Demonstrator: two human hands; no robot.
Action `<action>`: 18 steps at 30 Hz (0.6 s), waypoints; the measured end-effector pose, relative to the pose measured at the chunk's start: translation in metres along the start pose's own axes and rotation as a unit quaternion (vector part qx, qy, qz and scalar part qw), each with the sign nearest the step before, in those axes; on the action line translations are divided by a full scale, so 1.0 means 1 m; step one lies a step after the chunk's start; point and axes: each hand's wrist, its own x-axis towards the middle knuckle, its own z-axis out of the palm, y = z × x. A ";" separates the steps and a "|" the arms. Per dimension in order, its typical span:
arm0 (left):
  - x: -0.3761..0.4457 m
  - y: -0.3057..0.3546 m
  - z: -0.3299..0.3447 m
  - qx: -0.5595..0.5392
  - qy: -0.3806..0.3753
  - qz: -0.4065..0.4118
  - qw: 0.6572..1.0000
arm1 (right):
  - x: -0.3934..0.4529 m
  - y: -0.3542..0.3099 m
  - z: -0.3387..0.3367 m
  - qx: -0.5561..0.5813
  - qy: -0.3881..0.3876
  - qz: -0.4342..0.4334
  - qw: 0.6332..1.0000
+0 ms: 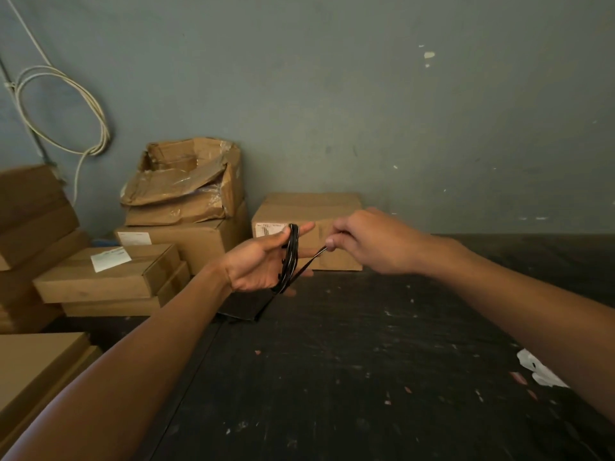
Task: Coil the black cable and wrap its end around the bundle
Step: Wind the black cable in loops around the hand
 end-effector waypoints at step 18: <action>-0.015 0.016 0.048 0.044 -0.268 -0.062 0.961 | 0.018 0.032 -0.030 0.022 0.123 -0.033 0.992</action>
